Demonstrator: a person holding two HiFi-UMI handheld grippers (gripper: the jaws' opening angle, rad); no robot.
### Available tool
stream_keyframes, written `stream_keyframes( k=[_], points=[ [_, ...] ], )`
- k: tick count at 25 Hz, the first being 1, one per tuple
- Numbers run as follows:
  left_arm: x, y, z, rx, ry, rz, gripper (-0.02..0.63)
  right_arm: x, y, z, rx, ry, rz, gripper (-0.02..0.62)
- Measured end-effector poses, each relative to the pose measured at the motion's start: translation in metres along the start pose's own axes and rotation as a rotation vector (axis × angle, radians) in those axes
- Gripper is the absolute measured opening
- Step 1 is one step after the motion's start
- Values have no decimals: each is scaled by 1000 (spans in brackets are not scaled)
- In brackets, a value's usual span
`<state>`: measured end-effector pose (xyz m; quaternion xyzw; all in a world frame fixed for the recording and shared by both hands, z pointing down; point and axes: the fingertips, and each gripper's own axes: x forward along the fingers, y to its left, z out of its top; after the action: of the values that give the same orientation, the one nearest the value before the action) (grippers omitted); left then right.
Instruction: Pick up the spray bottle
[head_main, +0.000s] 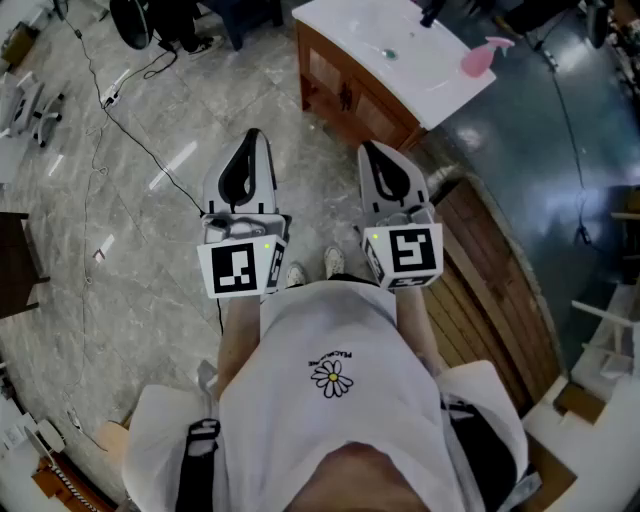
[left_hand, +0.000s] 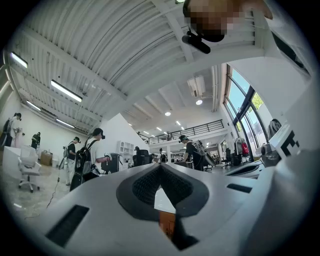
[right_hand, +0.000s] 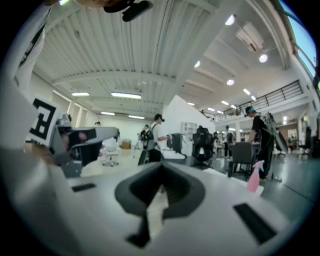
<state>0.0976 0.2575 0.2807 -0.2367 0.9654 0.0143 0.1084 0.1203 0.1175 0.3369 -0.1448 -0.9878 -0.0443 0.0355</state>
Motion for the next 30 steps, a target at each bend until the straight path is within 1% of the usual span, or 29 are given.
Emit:
stream_keyframes(
  k=[3, 7, 9, 12, 16, 17, 22, 30],
  points=[
    [1, 1, -1, -1, 6, 1, 18, 1, -1, 2, -9, -11, -9, 29],
    [3, -2, 1, 1, -8, -17, 18, 0, -10, 1, -21, -11, -65, 29],
    [3, -3, 1, 2, -13, -21, 18, 0, -11, -3, -10, -8, -67, 29],
    [0, -6, 0, 7, -7, -29, 18, -2, -9, -6, 41, -8, -43, 29],
    [-1, -8, -1, 7, -5, -38, 18, -3, -1, -3, 168, -27, 52, 29],
    [-1, -8, -2, 1, -5, -37, 18, -3, 1, -1, 183, -33, 68, 29],
    [0, -9, -7, -9, 6, -33, 18, -3, 6, -4, 126, -16, 78, 29],
    [5, -13, -14, 4, 23, -38, 18, -2, -2, -14, 161, 2, 70, 29]
  ],
)
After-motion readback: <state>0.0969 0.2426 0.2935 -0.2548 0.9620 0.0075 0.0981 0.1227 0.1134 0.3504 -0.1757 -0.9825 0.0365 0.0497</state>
